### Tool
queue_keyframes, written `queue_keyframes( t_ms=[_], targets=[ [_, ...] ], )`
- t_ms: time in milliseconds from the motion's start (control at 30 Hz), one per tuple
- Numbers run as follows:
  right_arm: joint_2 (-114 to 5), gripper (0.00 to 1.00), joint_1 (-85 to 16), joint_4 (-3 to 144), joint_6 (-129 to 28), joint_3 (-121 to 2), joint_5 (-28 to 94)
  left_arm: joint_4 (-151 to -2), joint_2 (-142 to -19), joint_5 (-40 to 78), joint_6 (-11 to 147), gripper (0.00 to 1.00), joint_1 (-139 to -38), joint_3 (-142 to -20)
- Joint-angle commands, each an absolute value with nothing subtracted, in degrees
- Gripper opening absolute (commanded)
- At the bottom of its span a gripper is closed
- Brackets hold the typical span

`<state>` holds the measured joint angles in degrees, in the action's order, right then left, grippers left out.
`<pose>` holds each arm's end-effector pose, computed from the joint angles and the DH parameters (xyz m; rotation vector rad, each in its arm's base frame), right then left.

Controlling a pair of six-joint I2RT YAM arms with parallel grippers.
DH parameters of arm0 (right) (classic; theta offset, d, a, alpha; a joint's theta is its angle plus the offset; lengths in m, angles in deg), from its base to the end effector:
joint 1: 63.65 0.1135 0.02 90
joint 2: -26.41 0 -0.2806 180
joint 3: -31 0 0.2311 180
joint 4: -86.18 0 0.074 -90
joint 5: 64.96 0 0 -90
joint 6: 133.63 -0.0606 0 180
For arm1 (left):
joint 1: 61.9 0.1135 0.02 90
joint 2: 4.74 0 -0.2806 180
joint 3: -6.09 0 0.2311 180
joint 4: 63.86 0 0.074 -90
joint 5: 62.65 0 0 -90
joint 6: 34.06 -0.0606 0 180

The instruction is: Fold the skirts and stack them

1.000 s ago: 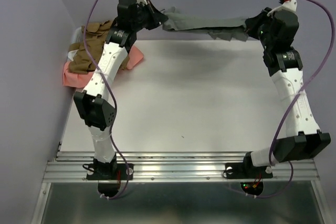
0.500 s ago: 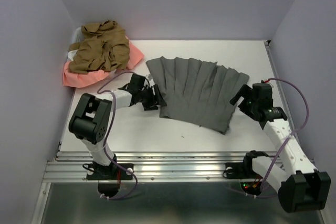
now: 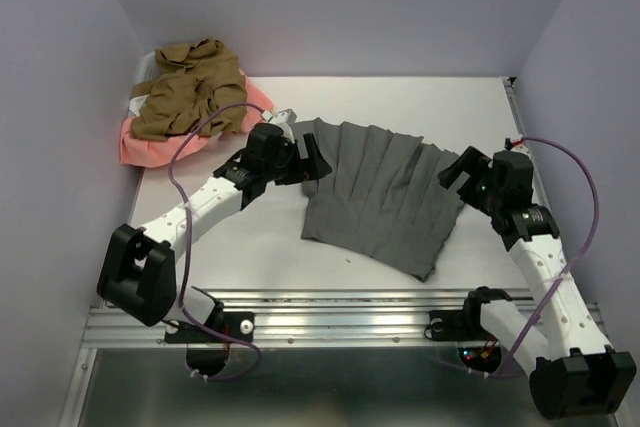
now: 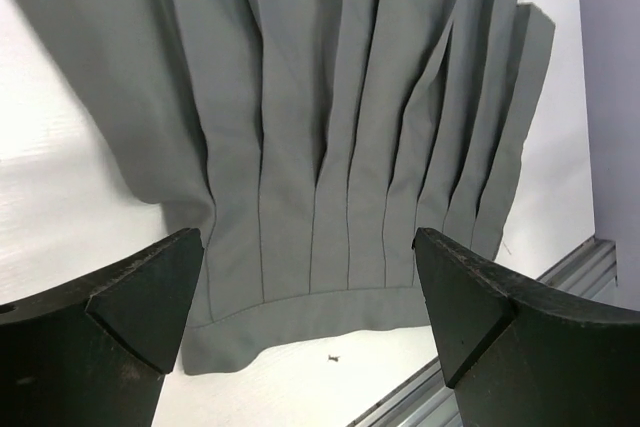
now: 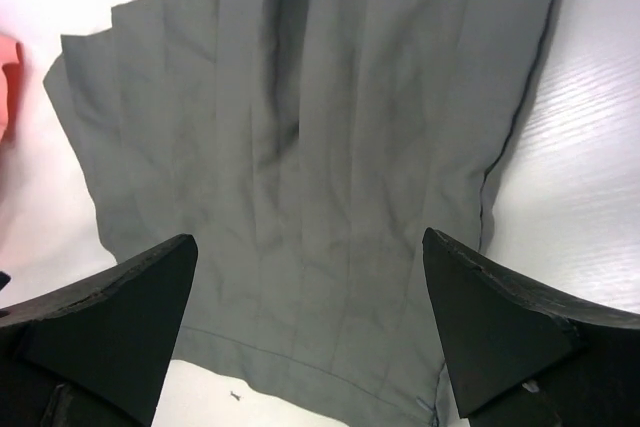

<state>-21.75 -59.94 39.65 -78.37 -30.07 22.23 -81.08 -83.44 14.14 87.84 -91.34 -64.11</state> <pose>0.1699 0.0080 0.2997 0.6095 2.0887 0.3336 0.2661 -0.1661 0.2968 0.1088 2.1259 -0.8918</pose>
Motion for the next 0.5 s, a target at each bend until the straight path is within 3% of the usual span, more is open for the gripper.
queue_keyframes(
  t_ms=[0,167,467],
  targets=[
    [-22.7,1.0,-60.1,49.0,-76.9,-24.1,28.0,-76.3,-88.2,10.7,88.2,0.99,-93.3,-64.1],
    [-28.9,1.0,-60.1,62.7,-78.1,-16.3,31.8,-70.7,-96.9,6.5,89.1,0.99,-95.8,-64.2],
    [-40.9,1.0,-62.0,68.5,-79.7,-8.8,26.0,-71.3,-103.7,10.5,90.3,0.99,-95.7,-60.9]
  ],
)
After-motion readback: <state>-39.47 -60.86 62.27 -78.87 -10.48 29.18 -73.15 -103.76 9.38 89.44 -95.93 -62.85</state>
